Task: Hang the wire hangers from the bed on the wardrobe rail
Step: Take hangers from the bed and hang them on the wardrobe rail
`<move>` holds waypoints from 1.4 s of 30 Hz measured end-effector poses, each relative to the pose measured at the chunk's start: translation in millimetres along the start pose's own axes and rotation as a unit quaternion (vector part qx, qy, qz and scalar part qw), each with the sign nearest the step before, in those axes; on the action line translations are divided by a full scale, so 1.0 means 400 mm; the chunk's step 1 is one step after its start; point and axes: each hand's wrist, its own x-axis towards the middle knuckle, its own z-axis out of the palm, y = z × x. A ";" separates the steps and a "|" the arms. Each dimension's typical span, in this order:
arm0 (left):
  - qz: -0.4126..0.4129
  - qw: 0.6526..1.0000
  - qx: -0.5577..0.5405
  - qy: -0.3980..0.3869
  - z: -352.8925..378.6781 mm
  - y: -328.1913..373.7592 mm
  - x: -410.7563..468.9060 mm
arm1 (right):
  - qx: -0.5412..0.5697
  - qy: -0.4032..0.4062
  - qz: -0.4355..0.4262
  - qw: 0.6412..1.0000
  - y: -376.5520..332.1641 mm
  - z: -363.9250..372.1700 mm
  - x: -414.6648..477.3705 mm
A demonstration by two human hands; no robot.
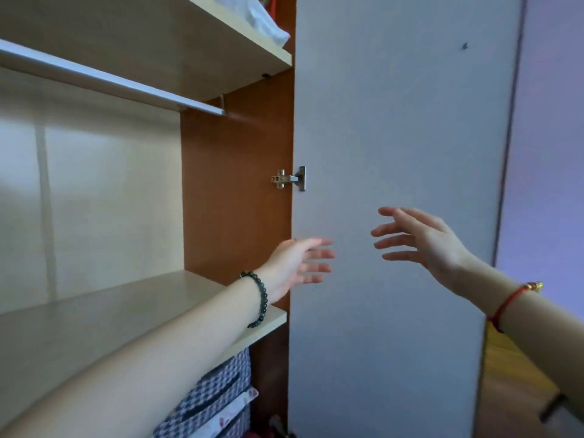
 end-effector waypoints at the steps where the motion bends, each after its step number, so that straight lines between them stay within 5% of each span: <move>1: -0.004 1.000 0.005 -0.028 0.059 -0.021 0.007 | -0.006 0.024 0.006 1.000 0.014 -0.055 -0.027; 9: -0.009 0.972 0.040 -0.232 0.515 -0.165 -0.028 | -0.057 0.214 0.053 0.974 0.106 -0.444 -0.314; 19: -0.026 0.912 0.050 -0.406 0.940 -0.372 -0.201 | -0.144 0.421 0.106 0.889 0.193 -0.768 -0.753; 33: -0.141 0.881 -0.026 -0.452 1.231 -0.618 -0.375 | -0.174 0.583 0.171 0.775 0.374 -0.872 -1.096; 42: -0.271 0.854 -0.143 -0.420 1.318 -0.630 -0.381 | -0.172 0.564 0.194 0.784 0.393 -0.881 -1.096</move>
